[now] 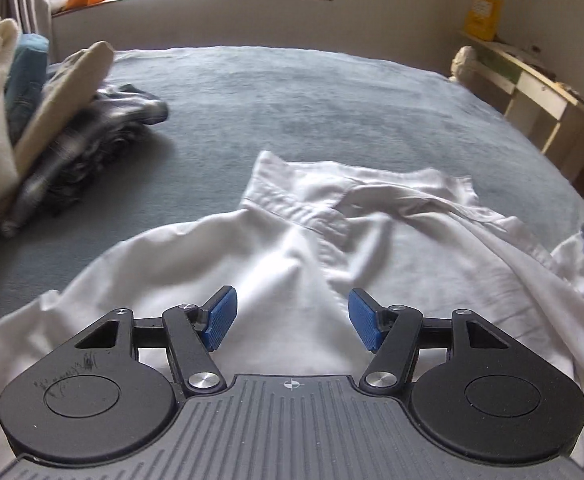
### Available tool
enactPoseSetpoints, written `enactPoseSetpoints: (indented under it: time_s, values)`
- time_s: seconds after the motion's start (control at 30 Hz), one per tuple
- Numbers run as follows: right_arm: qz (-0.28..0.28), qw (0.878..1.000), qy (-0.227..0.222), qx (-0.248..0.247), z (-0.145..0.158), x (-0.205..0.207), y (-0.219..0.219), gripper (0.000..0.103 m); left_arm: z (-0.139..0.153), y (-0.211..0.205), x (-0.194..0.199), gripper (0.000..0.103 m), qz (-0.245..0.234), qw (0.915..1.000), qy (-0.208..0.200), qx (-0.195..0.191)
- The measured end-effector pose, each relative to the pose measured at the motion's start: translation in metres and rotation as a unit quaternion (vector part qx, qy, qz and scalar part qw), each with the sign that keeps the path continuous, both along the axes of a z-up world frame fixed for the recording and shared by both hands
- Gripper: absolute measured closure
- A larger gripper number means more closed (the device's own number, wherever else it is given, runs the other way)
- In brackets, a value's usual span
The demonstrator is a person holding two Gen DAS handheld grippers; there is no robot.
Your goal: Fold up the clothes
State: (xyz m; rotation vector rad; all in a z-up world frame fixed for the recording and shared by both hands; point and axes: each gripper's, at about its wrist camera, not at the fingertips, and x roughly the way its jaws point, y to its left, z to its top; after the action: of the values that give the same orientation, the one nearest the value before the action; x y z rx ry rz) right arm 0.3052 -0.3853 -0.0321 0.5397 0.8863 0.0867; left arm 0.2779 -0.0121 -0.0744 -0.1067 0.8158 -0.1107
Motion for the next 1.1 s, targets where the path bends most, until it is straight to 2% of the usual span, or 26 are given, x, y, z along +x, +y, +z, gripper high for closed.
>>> enactPoseSetpoints:
  time_s: [0.1, 0.23, 0.3, 0.43, 0.47, 0.53, 0.57, 0.67, 0.9, 0.97, 1.1]
  values:
    - [0.004, 1.000, 0.004, -0.016, -0.014, 0.027, -0.001, 0.056, -0.008, -0.009, -0.003, 0.047, -0.002, 0.9998, 0.000, -0.019]
    - [0.014, 0.999, 0.015, -0.051, -0.030, 0.061, 0.003, 0.054, -0.016, -0.016, -0.005, 0.055, -0.003, 0.9994, -0.007, -0.033]
    - [0.026, 0.998, 0.027, -0.046, -0.040, 0.075, 0.005, 0.051, -0.019, -0.018, -0.004, 0.058, -0.003, 0.9995, -0.008, -0.031]
    - [0.029, 0.998, 0.055, -0.025, -0.059, 0.088, 0.009, 0.051, -0.027, -0.019, -0.004, 0.061, 0.000, 0.9997, -0.008, -0.022]
    - [0.030, 0.998, 0.055, -0.029, -0.061, 0.088, 0.011, 0.055, -0.029, -0.019, -0.004, 0.061, 0.000, 0.9998, -0.008, -0.020]
    - [0.035, 0.998, 0.049, -0.036, -0.062, 0.085, 0.013, 0.074, -0.031, -0.018, -0.004, 0.062, 0.000, 0.9997, -0.008, -0.022]
    - [0.040, 0.998, 0.046, -0.035, -0.062, 0.083, 0.014, 0.091, -0.033, -0.016, -0.004, 0.062, -0.001, 0.9997, -0.009, -0.024]
    - [0.063, 0.998, 0.014, -0.026, -0.051, 0.074, 0.016, 0.102, -0.034, -0.012, -0.004, 0.062, 0.000, 0.9993, -0.011, -0.036]
    - [0.111, 0.991, -0.076, 0.004, 0.008, 0.051, 0.036, 0.102, -0.036, -0.003, -0.004, 0.062, 0.010, 0.9972, -0.009, -0.073]
    - [0.140, 0.986, -0.095, 0.001, 0.022, 0.048, 0.056, 0.102, -0.036, -0.002, -0.005, 0.062, 0.009, 0.9968, -0.010, -0.079]
    - [0.205, 0.974, -0.100, 0.013, 0.027, 0.046, 0.108, 0.102, -0.037, 0.002, -0.006, 0.062, 0.011, 0.9957, -0.011, -0.092]
